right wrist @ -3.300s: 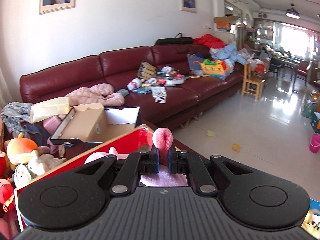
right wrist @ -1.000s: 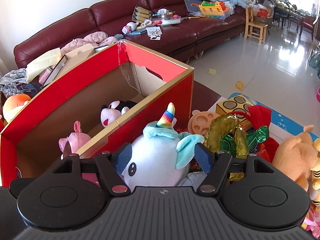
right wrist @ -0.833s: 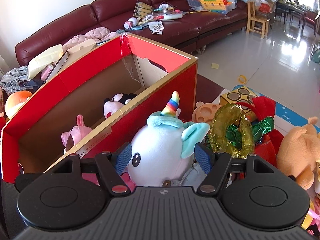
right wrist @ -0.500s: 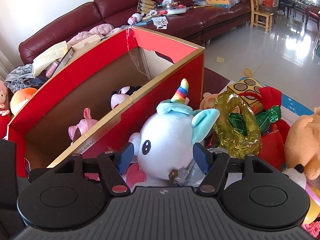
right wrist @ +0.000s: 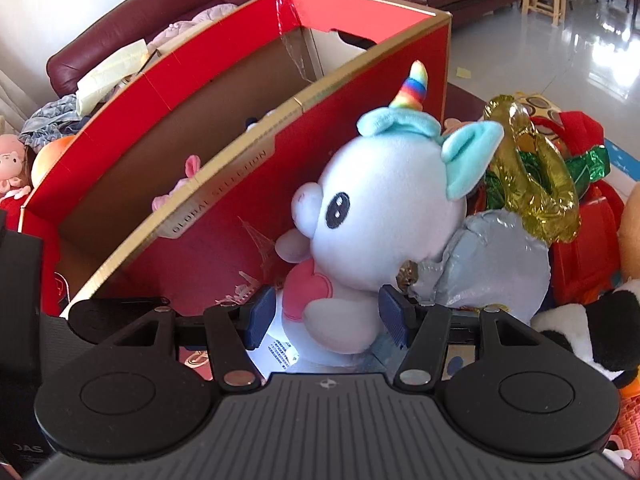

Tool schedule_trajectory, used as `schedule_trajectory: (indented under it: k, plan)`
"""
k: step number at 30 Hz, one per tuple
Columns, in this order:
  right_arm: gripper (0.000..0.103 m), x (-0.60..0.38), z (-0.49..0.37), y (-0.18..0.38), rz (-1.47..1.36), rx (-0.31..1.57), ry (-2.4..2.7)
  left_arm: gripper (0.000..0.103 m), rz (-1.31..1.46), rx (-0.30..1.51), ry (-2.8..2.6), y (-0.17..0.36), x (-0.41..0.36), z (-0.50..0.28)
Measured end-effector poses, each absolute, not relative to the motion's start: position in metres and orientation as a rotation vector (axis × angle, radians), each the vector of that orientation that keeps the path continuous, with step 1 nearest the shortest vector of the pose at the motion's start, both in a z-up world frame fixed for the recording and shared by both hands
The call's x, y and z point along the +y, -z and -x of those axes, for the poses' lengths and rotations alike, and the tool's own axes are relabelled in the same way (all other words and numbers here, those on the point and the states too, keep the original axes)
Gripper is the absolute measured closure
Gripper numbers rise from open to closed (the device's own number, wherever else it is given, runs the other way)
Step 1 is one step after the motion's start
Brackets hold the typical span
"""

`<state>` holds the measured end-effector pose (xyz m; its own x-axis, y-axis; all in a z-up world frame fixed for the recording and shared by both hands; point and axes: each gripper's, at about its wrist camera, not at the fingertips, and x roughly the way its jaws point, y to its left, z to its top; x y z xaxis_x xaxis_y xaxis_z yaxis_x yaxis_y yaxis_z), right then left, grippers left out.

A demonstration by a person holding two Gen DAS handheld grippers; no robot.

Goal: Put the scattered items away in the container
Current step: 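Close the left gripper on the unicorn's foot while the right gripper grips its arm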

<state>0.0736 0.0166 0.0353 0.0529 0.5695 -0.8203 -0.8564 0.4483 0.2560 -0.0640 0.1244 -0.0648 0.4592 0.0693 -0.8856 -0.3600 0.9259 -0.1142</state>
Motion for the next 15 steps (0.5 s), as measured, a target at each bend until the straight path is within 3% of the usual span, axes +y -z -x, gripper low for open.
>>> schedule_trajectory:
  k: [2, 4, 10, 15]
  plan:
    - [0.041, 0.018, -0.072, -0.026, 0.353, 1.053, -1.097, 0.025, 0.312, 1.069, -0.27, 0.068, 0.125, 0.063]
    - [0.055, 0.017, -0.068, -0.019, 0.388, 1.031, -1.07, 0.025, 0.316, 1.072, -0.273, 0.069, 0.127, 0.062]
    - [0.074, -0.006, -0.087, -0.027, 0.29, 1.018, -1.033, 0.025, 0.302, 1.084, -0.277, 0.072, 0.127, 0.06]
    - [0.078, -0.032, -0.102, -0.036, 0.235, 1.006, -1.006, 0.021, 0.317, 1.054, -0.253, 0.063, 0.128, 0.063]
